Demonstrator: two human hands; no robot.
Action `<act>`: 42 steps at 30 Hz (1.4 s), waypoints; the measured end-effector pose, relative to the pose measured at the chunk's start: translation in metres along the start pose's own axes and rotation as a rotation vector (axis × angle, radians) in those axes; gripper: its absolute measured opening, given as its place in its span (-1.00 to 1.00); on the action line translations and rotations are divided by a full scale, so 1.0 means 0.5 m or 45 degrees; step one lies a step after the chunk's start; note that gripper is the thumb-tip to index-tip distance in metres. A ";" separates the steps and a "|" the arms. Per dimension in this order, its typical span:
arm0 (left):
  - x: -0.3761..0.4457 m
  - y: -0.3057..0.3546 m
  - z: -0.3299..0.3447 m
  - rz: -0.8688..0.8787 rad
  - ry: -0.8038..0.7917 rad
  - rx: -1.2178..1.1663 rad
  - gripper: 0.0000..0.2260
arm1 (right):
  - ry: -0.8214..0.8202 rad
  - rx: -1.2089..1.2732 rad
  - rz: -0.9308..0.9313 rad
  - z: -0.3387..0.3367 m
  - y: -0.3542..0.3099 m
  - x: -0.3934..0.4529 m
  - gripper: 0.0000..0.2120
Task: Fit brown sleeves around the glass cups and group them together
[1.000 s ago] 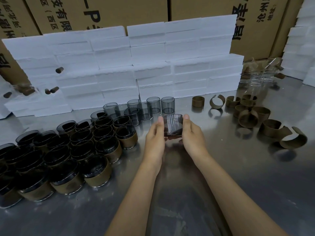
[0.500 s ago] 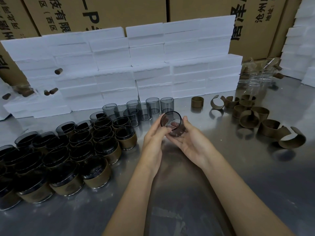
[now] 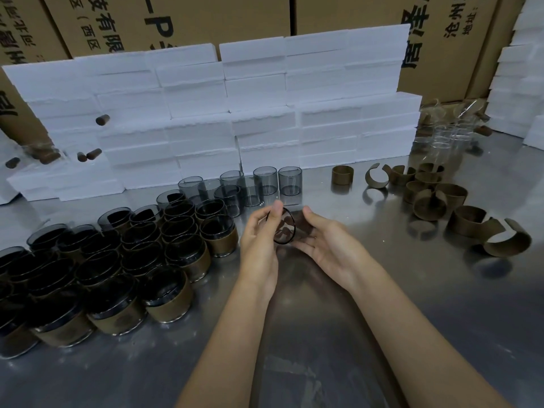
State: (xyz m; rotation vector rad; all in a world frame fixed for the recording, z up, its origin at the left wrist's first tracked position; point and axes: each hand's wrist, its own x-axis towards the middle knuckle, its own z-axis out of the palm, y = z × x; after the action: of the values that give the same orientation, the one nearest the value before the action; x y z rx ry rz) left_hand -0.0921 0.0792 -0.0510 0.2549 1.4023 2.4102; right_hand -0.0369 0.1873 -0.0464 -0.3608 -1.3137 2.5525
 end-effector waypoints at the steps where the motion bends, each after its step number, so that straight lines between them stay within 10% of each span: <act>1: 0.002 0.001 0.000 -0.012 0.005 -0.017 -0.79 | 0.001 0.001 0.001 -0.001 0.000 0.000 -0.72; 18: -0.005 -0.003 0.013 -0.027 -0.168 0.377 -0.38 | 0.256 -0.012 -0.169 -0.001 -0.006 0.001 -0.69; 22: 0.001 -0.010 0.016 -0.002 -0.090 0.310 -0.69 | 0.402 -0.407 -0.335 0.012 0.003 0.005 -0.59; 30: 0.003 0.010 0.007 -0.216 -0.134 0.043 -0.64 | 0.465 -1.090 -0.716 0.017 0.021 0.001 -0.48; 42: -0.002 0.010 0.004 -0.250 -0.160 0.035 -0.66 | 0.644 -0.909 -0.819 -0.012 -0.001 0.019 -0.81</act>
State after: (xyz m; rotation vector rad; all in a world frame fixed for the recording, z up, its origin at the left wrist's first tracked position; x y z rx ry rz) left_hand -0.0918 0.0781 -0.0455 0.2583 1.3391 2.1794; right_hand -0.0435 0.1952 -0.0507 -0.5483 -1.7166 1.3130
